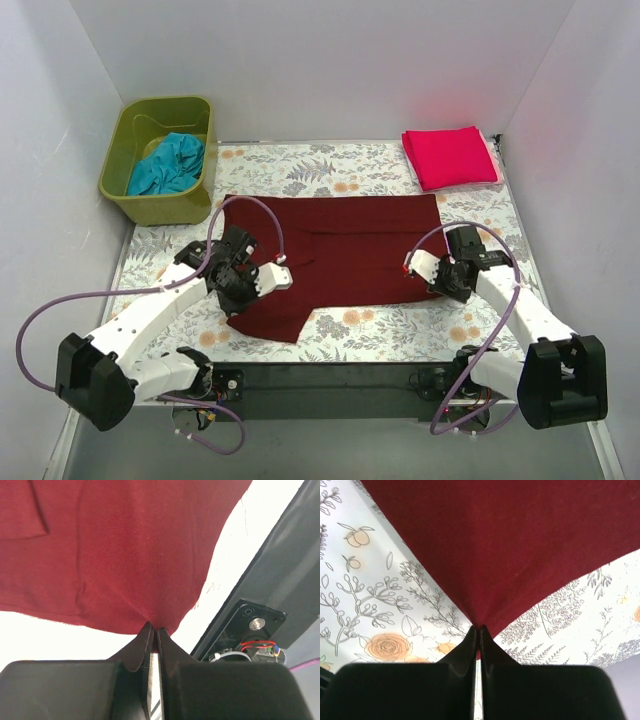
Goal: Fold and stack the t-shirts
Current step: Fold the tshirt
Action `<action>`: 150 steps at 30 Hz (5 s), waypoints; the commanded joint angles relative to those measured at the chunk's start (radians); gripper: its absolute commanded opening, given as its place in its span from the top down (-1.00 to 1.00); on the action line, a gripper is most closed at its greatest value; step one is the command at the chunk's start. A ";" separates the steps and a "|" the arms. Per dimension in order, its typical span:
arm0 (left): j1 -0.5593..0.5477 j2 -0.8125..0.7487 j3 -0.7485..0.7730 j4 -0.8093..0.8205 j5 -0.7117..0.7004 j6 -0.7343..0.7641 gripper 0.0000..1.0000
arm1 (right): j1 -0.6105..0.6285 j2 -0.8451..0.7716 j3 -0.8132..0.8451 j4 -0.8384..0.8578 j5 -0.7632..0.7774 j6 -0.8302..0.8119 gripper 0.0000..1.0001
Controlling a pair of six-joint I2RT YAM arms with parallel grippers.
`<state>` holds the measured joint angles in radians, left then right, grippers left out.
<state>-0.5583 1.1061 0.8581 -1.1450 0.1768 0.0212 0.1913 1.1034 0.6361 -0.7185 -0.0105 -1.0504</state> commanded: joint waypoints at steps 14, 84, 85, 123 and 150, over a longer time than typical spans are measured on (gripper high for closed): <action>0.278 0.405 0.422 0.041 0.062 0.171 1.00 | -0.131 0.311 0.345 -0.065 -0.103 -0.097 0.97; 0.334 1.002 0.969 0.166 0.013 0.217 1.00 | -0.181 0.757 0.692 -0.068 -0.097 -0.092 0.97; 0.336 1.003 0.970 0.165 0.012 0.220 1.00 | -0.181 0.759 0.692 -0.067 -0.097 -0.092 0.97; 0.494 0.551 0.440 0.208 0.239 -0.216 0.01 | -0.375 0.701 0.792 -0.291 -0.413 0.314 -0.04; 0.509 0.497 0.130 0.364 -0.016 -0.293 1.00 | -0.323 0.642 0.452 -0.158 -0.178 0.323 0.94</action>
<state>-0.0624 1.6619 0.9966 -0.7277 0.1970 -0.3008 -0.1303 1.8030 1.1561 -0.7738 -0.2188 -0.6483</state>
